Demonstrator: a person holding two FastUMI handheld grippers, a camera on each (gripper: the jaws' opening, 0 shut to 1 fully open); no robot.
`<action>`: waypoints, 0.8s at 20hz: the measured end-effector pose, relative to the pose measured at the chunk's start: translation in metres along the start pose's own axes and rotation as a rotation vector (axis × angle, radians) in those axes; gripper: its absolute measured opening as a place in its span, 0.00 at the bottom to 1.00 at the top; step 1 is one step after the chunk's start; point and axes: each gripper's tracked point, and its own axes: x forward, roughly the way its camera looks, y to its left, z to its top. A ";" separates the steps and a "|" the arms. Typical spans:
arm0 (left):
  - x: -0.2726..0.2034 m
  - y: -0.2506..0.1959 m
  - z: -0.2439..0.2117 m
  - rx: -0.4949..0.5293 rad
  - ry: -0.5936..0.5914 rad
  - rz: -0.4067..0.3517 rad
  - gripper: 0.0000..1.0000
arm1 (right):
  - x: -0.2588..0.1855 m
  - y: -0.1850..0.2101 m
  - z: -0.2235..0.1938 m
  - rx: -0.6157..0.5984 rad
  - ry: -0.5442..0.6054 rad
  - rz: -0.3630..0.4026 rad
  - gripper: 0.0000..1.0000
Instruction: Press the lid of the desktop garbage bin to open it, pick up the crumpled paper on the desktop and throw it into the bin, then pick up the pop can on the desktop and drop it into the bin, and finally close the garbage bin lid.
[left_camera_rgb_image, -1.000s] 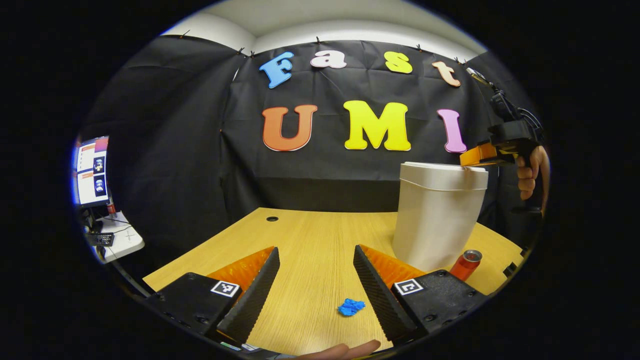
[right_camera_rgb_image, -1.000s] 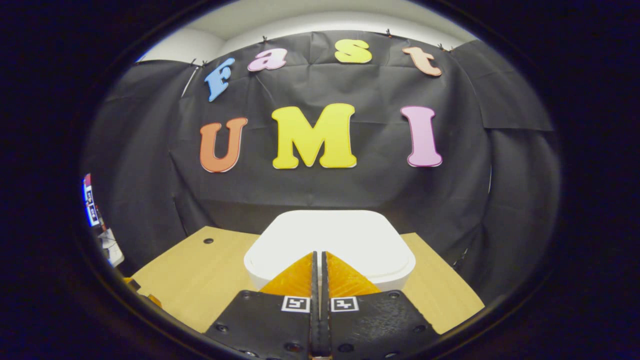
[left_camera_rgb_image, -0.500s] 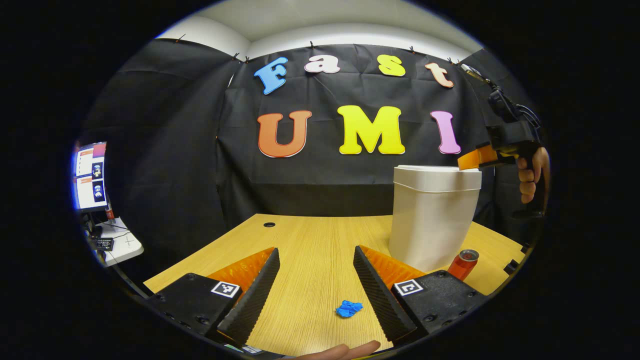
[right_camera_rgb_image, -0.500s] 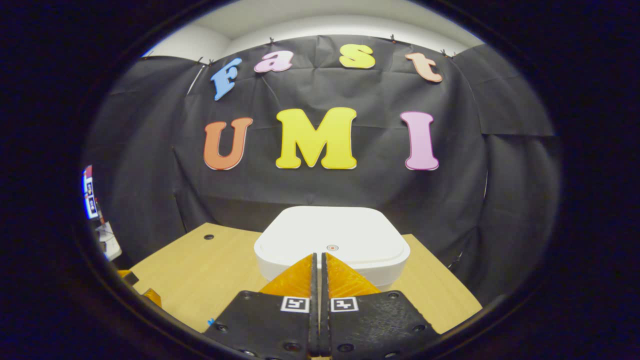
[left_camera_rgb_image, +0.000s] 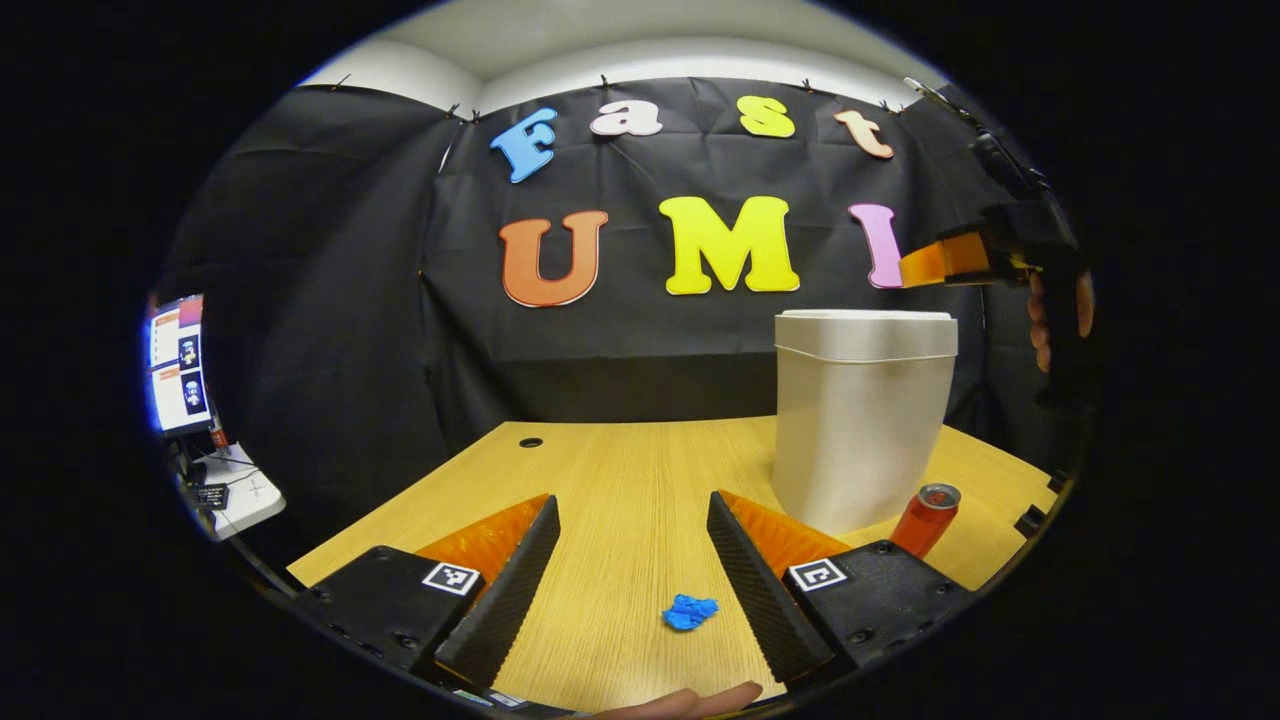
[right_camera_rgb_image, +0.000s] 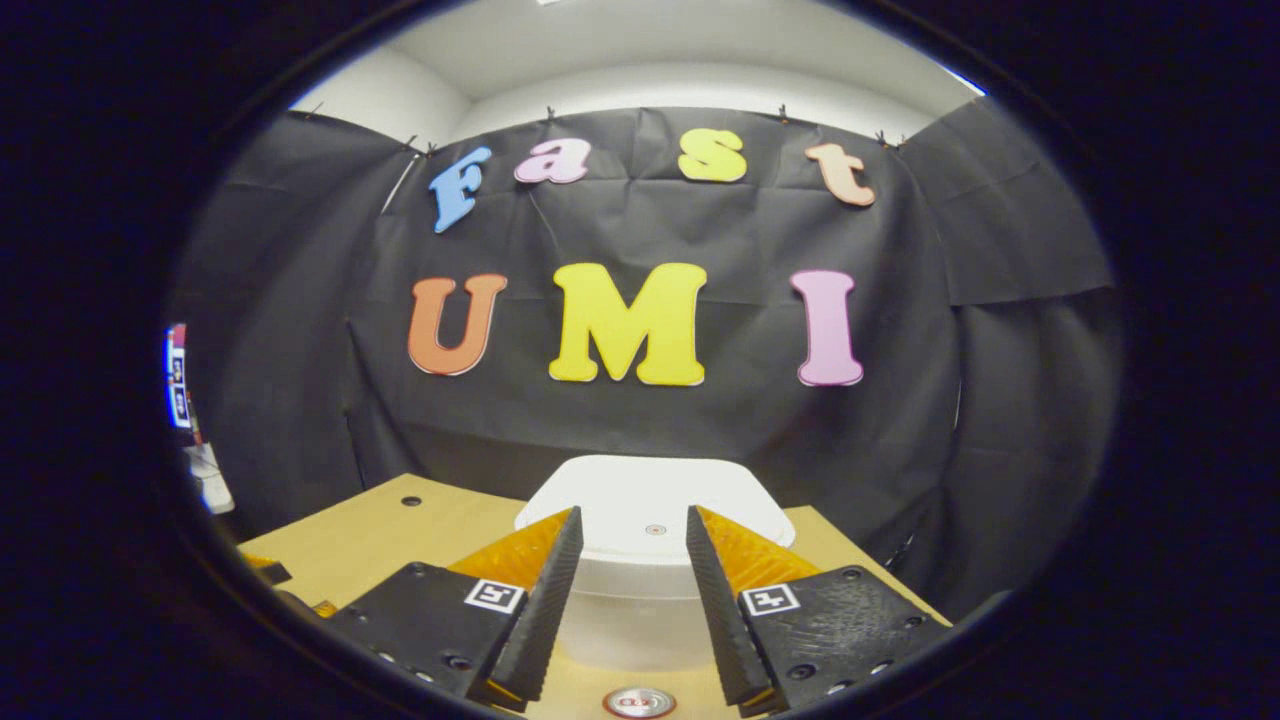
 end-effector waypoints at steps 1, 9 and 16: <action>-0.001 -0.002 0.001 0.009 -0.005 -0.006 0.96 | 0.007 -0.003 0.000 0.000 0.021 -0.008 0.70; 0.002 -0.001 -0.003 0.010 -0.003 -0.008 0.96 | 0.038 -0.006 -0.017 -0.085 0.099 -0.009 0.75; -0.005 -0.009 0.003 0.024 -0.014 -0.017 0.96 | 0.044 -0.006 -0.023 0.098 0.203 0.062 0.05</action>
